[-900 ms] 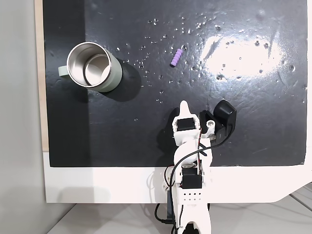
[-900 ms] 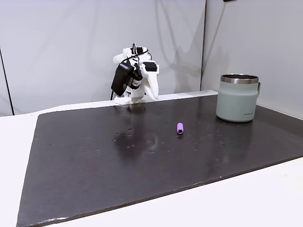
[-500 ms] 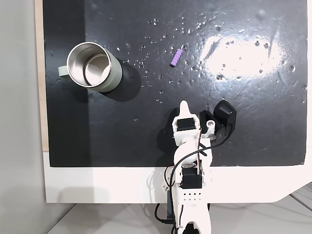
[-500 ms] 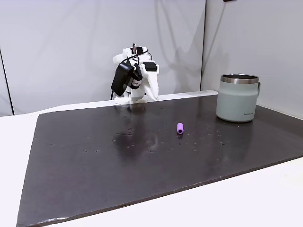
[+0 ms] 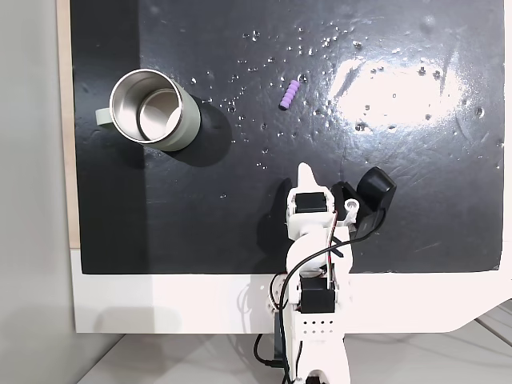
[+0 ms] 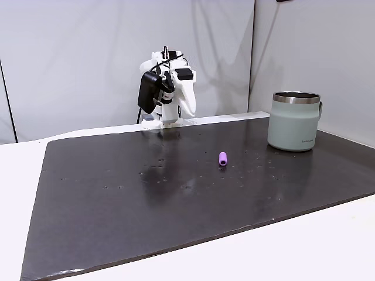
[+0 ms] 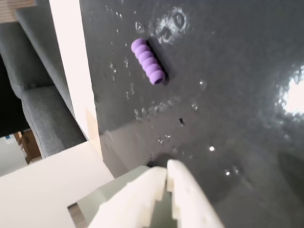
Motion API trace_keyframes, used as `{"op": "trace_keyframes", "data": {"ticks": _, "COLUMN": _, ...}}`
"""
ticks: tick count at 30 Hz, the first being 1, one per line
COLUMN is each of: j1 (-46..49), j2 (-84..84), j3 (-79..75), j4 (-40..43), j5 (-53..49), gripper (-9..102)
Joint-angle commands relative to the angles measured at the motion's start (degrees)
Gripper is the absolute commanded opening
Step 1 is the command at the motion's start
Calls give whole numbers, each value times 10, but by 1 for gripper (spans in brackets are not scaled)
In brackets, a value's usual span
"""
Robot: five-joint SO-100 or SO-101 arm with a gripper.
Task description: Grasp a pengrip and put it in the cup.
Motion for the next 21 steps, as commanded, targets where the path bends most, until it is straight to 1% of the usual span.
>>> {"op": "trace_keyframes", "data": {"ticks": 1, "j1": -4, "j2": -106, "j3": -101, "j4": -16, "j5": 19, "gripper": 0}}
{"op": "trace_keyframes", "data": {"ticks": 7, "j1": 20, "j2": -283, "j3": -216, "j4": -22, "j5": 22, "gripper": 0}}
{"op": "trace_keyframes", "data": {"ticks": 13, "j1": 30, "j2": -437, "j3": -292, "j4": -60, "j5": -1, "gripper": 0}}
{"op": "trace_keyframes", "data": {"ticks": 21, "j1": -21, "j2": -604, "j3": -375, "j4": -113, "j5": -3, "gripper": 0}}
